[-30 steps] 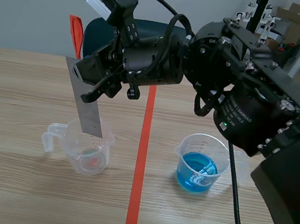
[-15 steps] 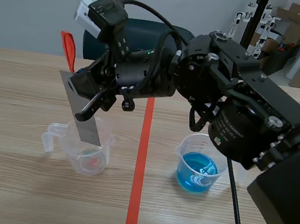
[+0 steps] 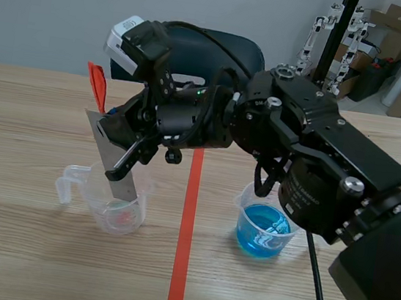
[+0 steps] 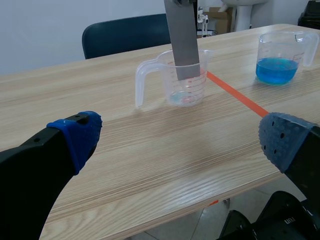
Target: Do the redox reaction experiment. put the plate into the left beaker
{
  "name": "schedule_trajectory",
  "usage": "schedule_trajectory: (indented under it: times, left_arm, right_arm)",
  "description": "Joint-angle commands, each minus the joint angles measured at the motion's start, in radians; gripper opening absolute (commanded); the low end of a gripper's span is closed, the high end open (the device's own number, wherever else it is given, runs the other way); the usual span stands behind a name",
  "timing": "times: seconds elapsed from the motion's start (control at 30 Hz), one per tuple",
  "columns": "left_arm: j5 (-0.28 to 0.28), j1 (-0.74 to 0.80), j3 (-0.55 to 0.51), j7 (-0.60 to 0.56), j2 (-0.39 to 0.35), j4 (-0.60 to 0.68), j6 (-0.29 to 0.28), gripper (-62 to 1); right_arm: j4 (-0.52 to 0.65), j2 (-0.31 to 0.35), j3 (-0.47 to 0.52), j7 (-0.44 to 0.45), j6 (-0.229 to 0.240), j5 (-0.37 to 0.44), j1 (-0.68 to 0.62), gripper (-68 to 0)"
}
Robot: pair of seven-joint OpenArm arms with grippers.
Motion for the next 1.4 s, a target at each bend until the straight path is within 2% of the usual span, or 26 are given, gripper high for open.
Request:
schedule_trajectory:
  times: [0.0,0.27,0.43,0.77,1.3,1.37]
  left_arm:
    - [-0.006,0.008,0.003,-0.014,-0.001,0.016,-0.002,1.4]
    - [-0.006,0.008,0.003,-0.014,-0.001,0.016,-0.003,1.4]
    - [-0.006,0.008,0.003,-0.014,-0.001,0.016,-0.003,1.4]
    - [-0.005,0.008,0.003,-0.014,-0.001,0.016,-0.003,1.4]
    - [-0.006,0.008,0.003,-0.014,-0.001,0.016,-0.003,1.4]
    - [-0.006,0.008,0.003,-0.014,-0.001,0.016,-0.003,1.4]
  right_arm:
    - [-0.009,-0.001,0.003,0.040,0.008,-0.013,0.012,-66.9]
    - [-0.038,0.000,0.002,0.118,0.008,-0.087,0.002,-66.9]
    - [-0.060,-0.001,0.002,0.146,0.008,-0.098,0.001,-66.9]
    - [-0.123,-0.001,0.002,0.272,0.008,-0.171,0.001,-66.9]
    - [-0.138,-0.008,-0.007,0.311,0.008,-0.225,-0.013,-66.9]
    - [-0.138,-0.009,-0.010,0.310,0.008,-0.225,-0.013,-65.0]
